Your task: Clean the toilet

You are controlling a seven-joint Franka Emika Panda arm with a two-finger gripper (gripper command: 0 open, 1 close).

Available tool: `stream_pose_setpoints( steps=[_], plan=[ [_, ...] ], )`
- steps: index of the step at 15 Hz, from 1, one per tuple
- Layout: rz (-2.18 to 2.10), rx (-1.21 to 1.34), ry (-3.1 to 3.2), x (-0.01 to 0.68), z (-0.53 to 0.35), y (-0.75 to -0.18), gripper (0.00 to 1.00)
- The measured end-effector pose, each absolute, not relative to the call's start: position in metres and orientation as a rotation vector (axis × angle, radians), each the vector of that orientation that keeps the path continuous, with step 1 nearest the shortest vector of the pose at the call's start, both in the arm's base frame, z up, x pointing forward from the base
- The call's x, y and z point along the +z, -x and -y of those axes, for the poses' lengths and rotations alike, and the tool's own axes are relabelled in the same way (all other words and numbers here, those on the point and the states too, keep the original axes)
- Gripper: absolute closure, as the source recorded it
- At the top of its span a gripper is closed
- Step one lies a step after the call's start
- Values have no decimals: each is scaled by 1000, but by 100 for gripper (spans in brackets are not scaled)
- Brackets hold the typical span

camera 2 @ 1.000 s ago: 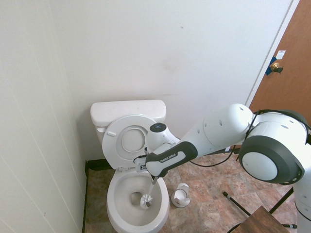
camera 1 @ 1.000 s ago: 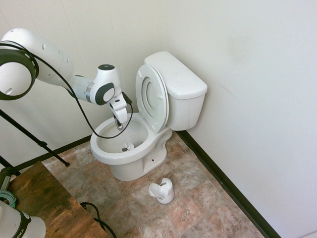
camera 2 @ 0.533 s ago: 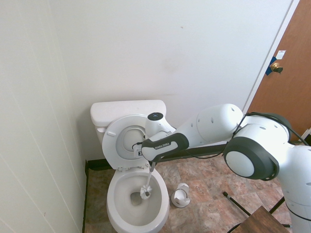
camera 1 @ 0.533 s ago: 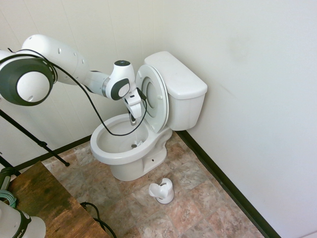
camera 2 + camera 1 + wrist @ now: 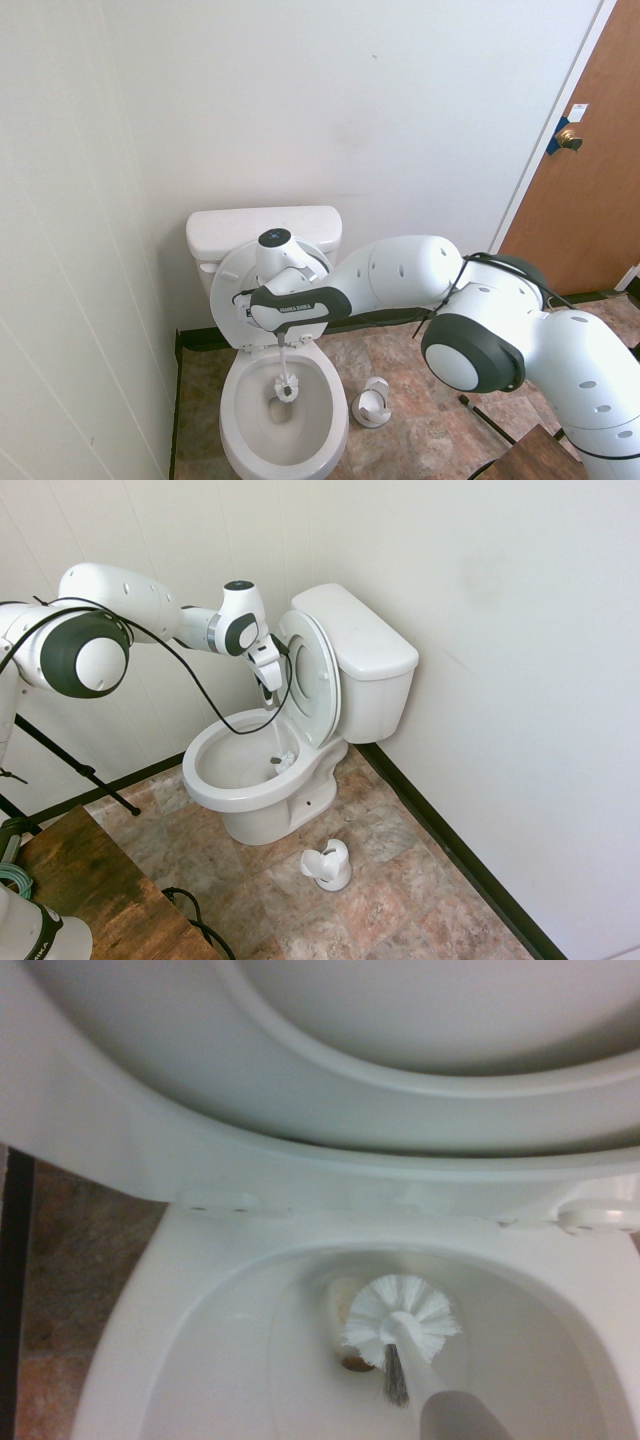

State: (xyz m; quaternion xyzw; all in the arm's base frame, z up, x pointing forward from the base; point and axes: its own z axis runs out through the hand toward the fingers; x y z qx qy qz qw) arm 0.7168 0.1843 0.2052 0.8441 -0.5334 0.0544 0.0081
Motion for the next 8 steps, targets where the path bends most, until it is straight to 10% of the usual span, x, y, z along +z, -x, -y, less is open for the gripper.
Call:
stream_pose_setpoints(
  steps=[8],
  plan=[
    [1606,100,-2668,213,-225,-697,100]
  ],
)
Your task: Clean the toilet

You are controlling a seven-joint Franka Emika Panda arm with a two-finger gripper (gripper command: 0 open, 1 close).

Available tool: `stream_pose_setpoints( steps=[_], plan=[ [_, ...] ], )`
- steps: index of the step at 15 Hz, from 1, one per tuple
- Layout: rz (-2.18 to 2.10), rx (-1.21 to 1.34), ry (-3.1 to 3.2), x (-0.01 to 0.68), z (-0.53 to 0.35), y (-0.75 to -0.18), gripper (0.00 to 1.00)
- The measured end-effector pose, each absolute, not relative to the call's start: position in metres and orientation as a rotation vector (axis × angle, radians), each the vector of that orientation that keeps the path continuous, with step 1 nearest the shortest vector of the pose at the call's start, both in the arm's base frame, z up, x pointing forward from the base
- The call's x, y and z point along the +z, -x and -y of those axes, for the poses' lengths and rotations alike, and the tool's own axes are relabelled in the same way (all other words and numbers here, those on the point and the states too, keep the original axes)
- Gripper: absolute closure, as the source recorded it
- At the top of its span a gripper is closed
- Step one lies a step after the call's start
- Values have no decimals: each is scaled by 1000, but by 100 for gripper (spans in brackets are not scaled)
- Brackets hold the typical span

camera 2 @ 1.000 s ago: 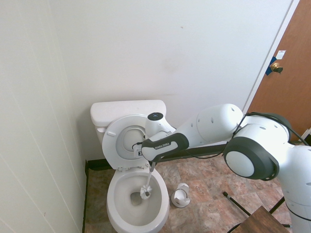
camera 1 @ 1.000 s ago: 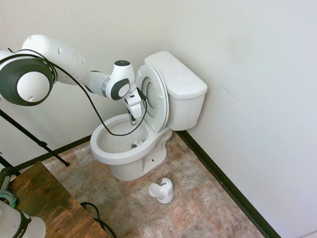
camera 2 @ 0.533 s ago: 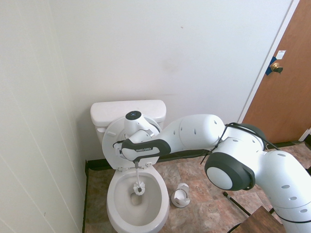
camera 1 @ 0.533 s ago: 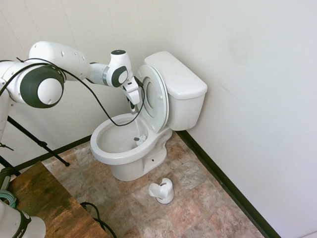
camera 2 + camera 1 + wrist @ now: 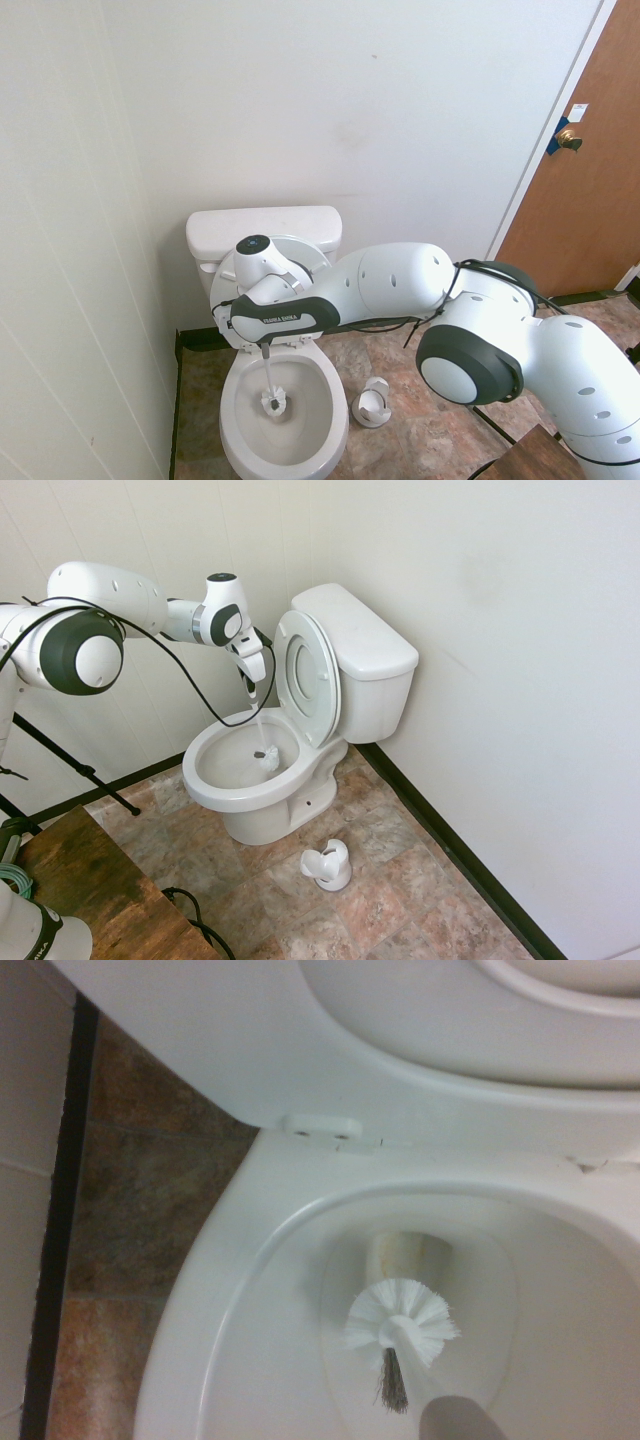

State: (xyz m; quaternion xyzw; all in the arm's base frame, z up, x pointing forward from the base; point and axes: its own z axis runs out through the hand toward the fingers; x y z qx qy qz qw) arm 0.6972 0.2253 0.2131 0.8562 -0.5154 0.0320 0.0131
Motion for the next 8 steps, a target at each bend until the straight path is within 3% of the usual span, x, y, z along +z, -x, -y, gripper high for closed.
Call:
stream_pose_setpoints(
  steps=[8],
  plan=[
    [1622,109,-2663,315,-191,-639,100]
  ],
)
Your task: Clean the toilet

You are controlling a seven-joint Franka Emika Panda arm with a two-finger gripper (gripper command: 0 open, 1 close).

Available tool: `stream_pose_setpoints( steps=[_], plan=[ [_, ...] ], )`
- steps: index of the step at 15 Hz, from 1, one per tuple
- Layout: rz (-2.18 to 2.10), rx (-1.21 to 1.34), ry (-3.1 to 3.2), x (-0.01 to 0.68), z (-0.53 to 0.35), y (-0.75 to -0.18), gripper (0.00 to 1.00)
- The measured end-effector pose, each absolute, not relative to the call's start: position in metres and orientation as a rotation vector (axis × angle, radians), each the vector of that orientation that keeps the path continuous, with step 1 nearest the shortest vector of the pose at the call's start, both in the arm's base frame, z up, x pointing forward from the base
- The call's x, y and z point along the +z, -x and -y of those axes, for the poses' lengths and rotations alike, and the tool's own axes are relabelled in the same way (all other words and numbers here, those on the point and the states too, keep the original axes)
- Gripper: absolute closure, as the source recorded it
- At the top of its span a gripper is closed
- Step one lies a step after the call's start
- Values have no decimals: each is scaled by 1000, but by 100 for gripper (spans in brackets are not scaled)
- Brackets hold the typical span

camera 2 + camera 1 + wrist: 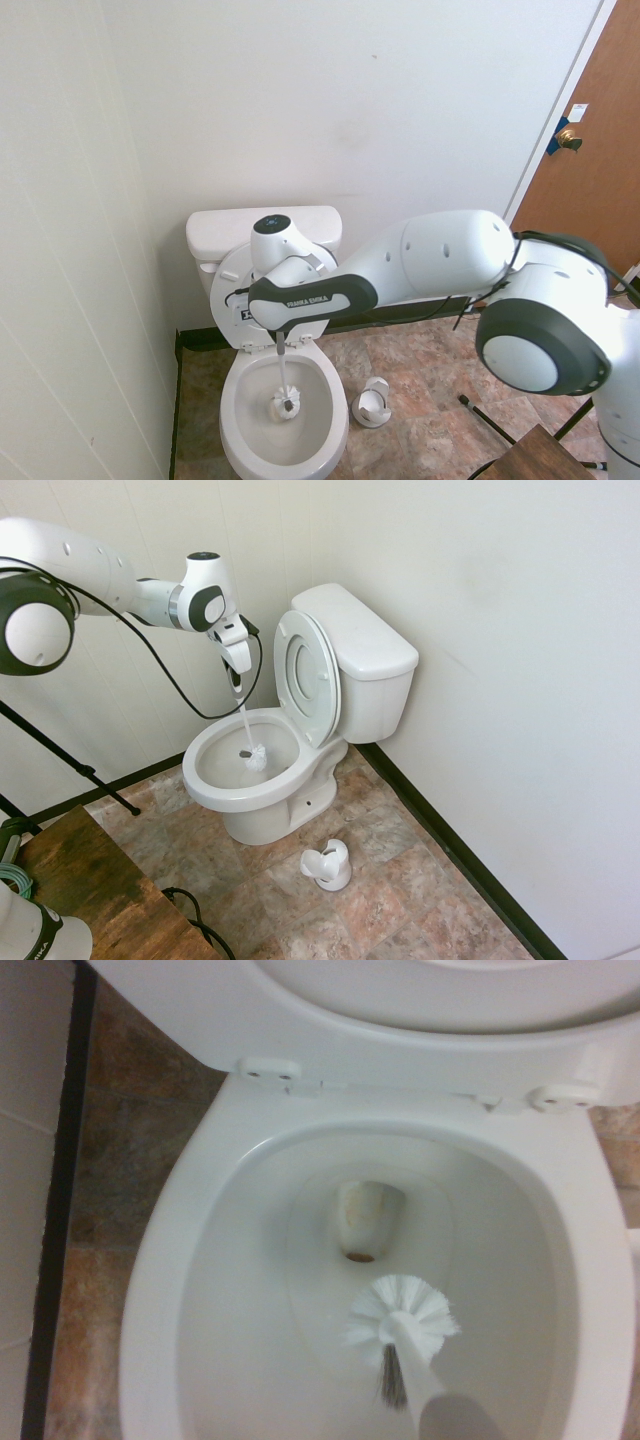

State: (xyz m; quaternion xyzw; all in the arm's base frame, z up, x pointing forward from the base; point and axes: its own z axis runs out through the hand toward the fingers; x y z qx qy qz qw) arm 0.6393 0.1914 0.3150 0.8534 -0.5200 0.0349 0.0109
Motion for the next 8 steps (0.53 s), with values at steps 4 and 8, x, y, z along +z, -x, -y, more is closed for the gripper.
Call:
stream_pose_setpoints(
  steps=[4,8],
  plan=[
    [1657,151,-2660,382,-148,-619,100],
    [1716,188,-2633,423,-97,-600,100]
  ],
)
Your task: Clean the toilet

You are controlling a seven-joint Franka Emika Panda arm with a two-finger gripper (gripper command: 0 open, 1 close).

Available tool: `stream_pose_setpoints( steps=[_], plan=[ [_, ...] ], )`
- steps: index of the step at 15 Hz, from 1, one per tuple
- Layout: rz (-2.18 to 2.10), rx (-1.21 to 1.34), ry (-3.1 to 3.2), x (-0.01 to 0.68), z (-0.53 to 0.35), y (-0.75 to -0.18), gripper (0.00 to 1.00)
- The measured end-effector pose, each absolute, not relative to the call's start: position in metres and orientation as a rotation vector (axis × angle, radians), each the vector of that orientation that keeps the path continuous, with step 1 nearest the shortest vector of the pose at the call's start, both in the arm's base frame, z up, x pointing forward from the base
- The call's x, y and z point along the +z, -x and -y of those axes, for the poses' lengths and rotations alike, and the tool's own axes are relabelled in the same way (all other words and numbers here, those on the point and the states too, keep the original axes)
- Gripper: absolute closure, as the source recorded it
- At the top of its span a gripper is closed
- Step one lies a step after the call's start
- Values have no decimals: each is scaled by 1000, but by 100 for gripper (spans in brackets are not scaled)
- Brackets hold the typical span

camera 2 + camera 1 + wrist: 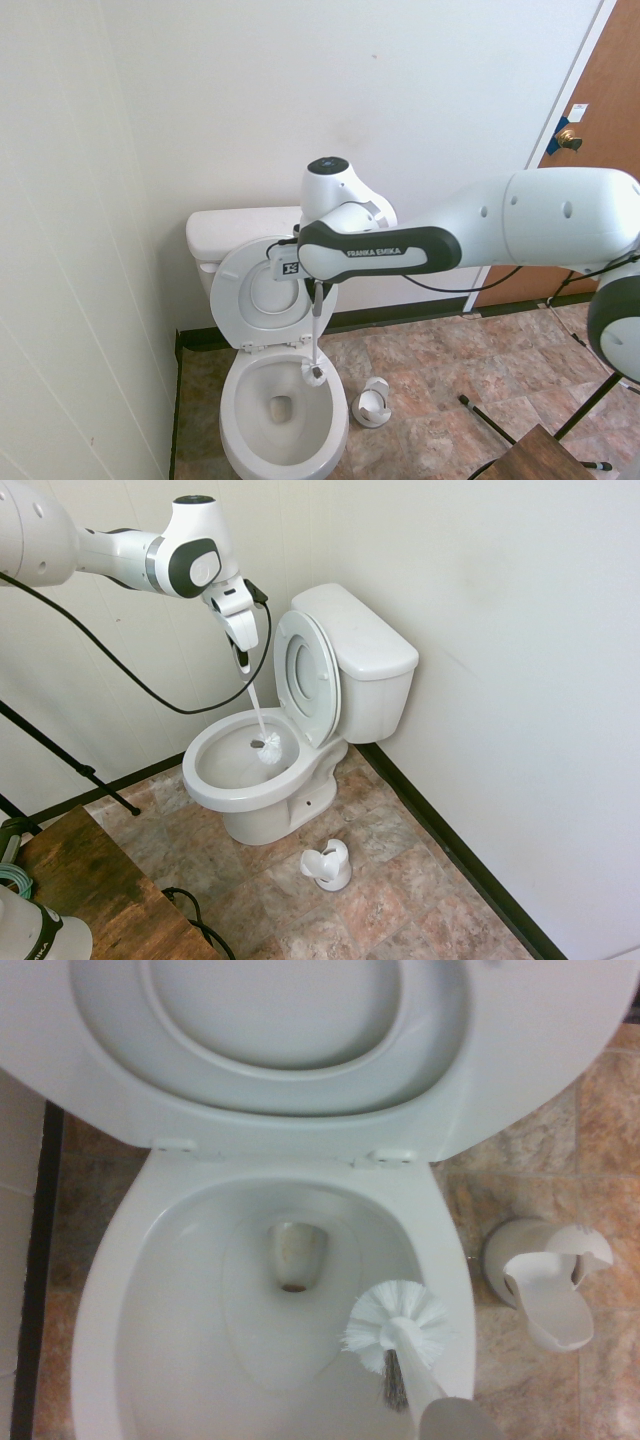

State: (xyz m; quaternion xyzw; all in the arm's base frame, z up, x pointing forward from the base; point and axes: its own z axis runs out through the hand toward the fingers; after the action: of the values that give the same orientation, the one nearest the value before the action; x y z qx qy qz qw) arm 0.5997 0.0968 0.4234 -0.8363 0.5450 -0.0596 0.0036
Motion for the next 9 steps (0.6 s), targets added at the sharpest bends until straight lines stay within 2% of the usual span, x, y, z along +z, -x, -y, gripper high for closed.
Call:
stream_pose_setpoints(
  steps=[4,9],
  plan=[
    [-1827,-180,2582,422,-19,-585,100],
    [-1911,-185,2567,381,52,-572,100]
  ],
)
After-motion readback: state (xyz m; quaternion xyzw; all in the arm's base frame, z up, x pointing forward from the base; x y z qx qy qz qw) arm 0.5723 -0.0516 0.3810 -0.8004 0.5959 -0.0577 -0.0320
